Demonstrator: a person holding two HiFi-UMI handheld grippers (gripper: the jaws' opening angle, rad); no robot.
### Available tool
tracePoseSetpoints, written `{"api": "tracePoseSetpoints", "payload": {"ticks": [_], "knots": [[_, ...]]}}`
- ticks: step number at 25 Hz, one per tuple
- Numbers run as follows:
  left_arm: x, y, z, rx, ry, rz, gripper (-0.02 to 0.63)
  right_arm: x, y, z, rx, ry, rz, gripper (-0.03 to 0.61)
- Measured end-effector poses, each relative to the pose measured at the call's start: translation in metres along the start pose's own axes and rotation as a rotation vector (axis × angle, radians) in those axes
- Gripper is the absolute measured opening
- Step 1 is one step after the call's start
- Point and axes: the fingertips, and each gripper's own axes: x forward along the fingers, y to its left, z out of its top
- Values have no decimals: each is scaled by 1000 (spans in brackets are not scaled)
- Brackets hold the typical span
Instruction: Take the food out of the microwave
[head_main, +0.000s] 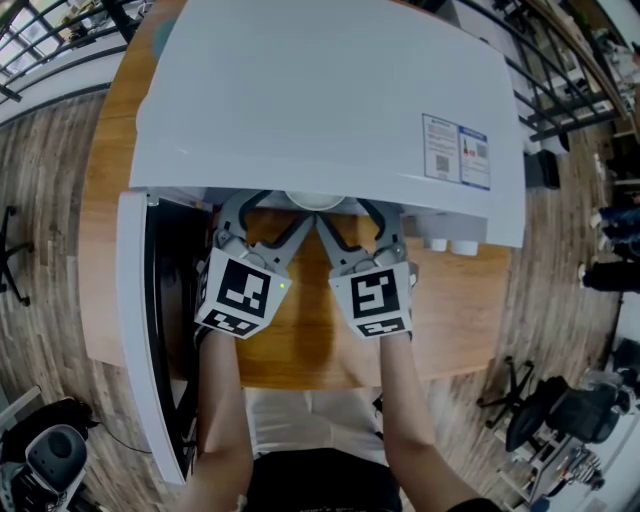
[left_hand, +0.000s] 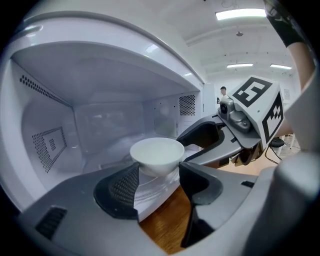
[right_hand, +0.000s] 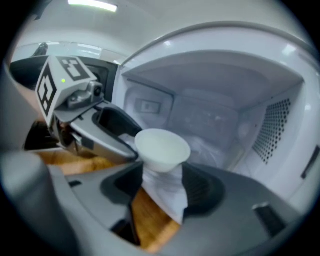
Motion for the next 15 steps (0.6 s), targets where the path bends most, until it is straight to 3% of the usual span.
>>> {"api": "tracePoseSetpoints", "payload": {"ticks": [15], "knots": [[-27, -20, 17, 19, -28, 41, 278, -35, 9, 12, -22, -45, -15, 259]]}}
